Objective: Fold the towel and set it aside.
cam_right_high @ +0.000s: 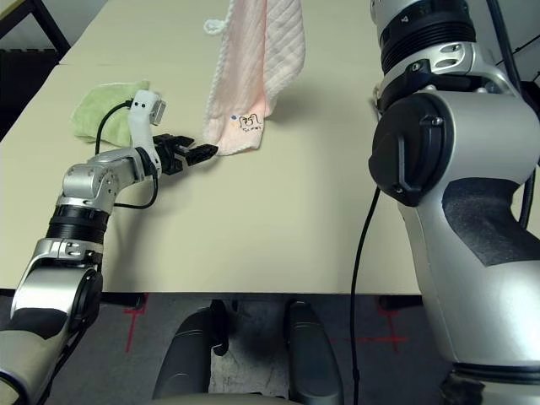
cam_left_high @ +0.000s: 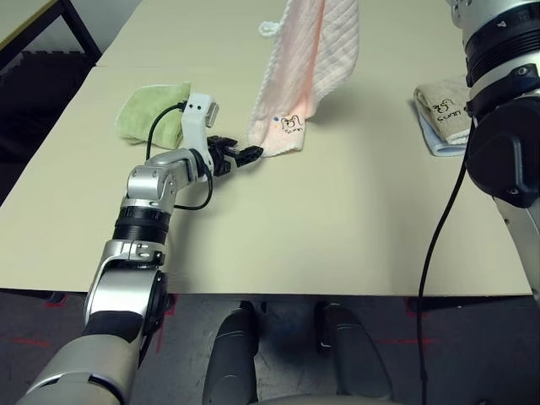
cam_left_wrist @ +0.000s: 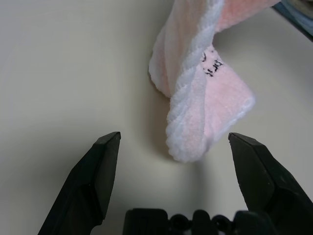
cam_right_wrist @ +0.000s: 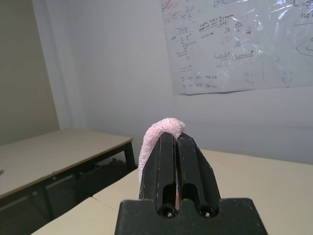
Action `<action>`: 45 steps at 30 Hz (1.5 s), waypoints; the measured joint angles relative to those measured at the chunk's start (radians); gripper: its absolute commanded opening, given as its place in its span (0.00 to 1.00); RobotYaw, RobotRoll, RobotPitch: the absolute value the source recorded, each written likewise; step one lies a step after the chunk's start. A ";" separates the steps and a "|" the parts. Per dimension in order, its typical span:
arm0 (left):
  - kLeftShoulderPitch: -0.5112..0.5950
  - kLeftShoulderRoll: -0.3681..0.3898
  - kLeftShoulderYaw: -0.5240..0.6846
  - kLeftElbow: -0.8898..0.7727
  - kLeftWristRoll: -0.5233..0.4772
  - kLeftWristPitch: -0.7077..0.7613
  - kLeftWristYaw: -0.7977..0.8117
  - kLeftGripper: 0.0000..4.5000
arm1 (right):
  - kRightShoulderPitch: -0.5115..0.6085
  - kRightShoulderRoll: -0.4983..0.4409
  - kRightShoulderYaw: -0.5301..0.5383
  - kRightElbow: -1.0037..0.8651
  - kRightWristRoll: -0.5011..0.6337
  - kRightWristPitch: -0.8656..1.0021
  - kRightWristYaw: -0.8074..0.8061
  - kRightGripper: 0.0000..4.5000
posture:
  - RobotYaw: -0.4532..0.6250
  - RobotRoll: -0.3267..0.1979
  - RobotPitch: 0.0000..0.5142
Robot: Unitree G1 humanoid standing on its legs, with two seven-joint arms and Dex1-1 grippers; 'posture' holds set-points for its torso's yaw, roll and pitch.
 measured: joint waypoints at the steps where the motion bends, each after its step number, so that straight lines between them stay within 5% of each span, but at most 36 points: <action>1: -0.004 -0.003 0.000 0.005 0.000 0.000 -0.008 0.99 | 0.000 0.000 0.000 0.000 0.000 0.000 0.000 0.00 | 0.32 0.62 0.41; 5: -0.007 -0.014 0.000 0.016 -0.001 0.000 -0.031 0.87 | -0.001 0.000 0.000 -0.001 0.000 0.000 0.000 0.00 | 0.32 0.62 0.42; 15: -0.007 -0.011 -0.001 0.058 0.009 0.000 -0.057 0.01 | -0.004 0.000 0.000 -0.001 0.000 0.002 0.000 0.00 | 0.32 0.62 0.42; 21: -0.007 0.024 -0.008 0.051 0.019 0.016 -0.097 0.00 | -0.004 0.000 0.000 -0.001 0.000 0.002 -0.001 0.00 | 0.32 0.62 0.42; 27: -0.006 0.222 0.007 -0.062 0.025 0.063 -0.148 0.00 | 0.036 -0.065 0.000 -0.010 -0.001 0.003 0.014 0.00 | 0.35 0.62 0.43; 36: -0.081 0.468 0.048 -0.220 0.076 0.074 -0.131 0.00 | 0.386 -0.255 -0.016 -0.108 0.063 0.095 0.320 0.00 | 0.38 0.62 0.48; 45: -0.103 0.481 0.056 -0.207 0.114 0.032 -0.076 0.00 | 0.714 -0.469 0.132 -0.335 0.100 0.487 0.787 0.00 | 0.37 0.62 0.58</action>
